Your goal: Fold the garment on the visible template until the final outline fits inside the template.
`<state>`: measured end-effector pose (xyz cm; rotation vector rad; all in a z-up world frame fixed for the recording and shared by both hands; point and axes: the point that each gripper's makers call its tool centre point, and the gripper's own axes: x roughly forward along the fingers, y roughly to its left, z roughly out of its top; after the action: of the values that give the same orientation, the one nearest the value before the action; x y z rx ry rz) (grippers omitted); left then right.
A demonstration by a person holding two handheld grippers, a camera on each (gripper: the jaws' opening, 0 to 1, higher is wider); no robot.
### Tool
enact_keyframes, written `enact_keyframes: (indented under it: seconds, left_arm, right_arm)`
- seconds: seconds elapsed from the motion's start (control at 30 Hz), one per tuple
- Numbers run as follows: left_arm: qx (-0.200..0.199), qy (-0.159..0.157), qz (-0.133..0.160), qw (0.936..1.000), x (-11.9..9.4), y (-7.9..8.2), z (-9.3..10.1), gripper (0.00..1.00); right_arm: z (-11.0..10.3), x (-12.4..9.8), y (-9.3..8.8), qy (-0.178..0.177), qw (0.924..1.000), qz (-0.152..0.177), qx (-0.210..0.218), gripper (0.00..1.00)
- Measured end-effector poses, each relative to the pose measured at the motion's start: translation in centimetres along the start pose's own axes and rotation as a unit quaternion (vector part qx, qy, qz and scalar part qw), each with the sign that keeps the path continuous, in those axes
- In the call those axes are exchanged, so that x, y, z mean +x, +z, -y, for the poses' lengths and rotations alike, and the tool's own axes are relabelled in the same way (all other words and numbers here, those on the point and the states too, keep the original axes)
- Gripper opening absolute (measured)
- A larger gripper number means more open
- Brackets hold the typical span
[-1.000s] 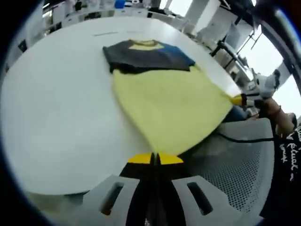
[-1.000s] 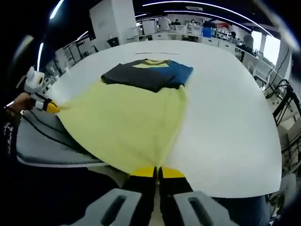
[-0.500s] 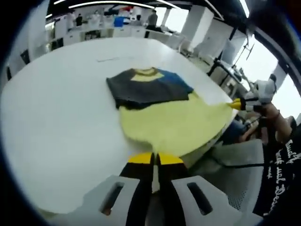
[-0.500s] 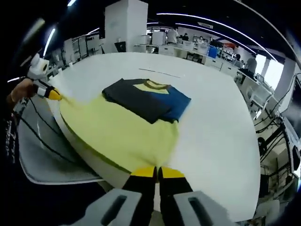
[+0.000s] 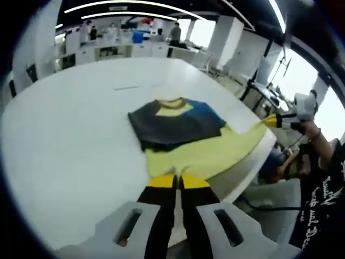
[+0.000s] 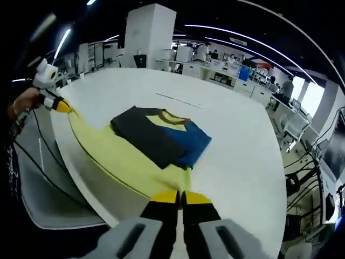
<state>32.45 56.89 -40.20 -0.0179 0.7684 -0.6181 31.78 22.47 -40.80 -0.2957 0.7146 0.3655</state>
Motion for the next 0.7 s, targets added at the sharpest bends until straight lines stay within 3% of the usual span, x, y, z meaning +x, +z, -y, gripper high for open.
enact_keyframes:
  seconds: [0.2,0.47,0.7]
  left_arm:
    - [0.014,0.013,0.027,0.9995,0.4,2.5,-0.7,0.0]
    - [-0.007,0.017,0.067,0.9976,1.1,5.7,-2.4,0.0]
    - [-0.016,0.022,0.082,0.9963,2.3,8.0,-4.3,0.0]
  right_arm:
    - [1.4,0.9,2.5,-0.007,0.9998,0.017,-0.013,0.0]
    - [2.7,2.0,5.4,-0.012,0.999,0.032,-0.028,0.0]
    - [3.7,3.4,7.3,-0.014,0.9983,0.041,-0.039,0.0]
